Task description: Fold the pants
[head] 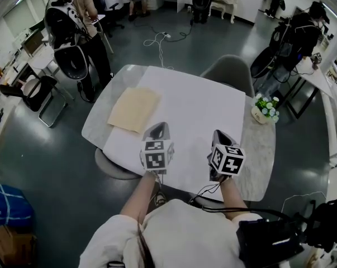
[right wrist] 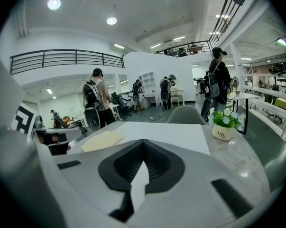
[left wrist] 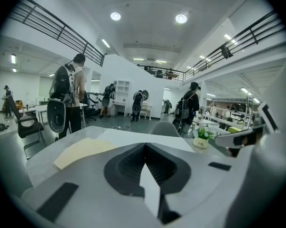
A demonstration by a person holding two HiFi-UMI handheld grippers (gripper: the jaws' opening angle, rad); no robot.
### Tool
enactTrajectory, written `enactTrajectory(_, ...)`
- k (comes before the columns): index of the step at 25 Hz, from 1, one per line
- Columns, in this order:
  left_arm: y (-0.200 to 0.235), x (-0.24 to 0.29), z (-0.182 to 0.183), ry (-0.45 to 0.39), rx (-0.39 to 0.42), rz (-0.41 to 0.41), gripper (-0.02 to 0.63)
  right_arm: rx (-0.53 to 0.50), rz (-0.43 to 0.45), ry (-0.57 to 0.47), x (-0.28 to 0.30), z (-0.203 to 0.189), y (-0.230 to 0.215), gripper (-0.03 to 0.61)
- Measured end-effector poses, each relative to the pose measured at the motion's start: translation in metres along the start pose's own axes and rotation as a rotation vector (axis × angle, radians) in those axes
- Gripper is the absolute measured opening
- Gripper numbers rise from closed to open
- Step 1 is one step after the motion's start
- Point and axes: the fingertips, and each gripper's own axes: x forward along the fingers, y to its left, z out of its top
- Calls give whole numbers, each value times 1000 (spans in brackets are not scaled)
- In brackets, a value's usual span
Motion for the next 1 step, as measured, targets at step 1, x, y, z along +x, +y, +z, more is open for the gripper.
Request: enactTrajectory(1, 1, 0, 0, 0, 0, 0, 10, 0, 0, 0, 0, 1, 0, -9)
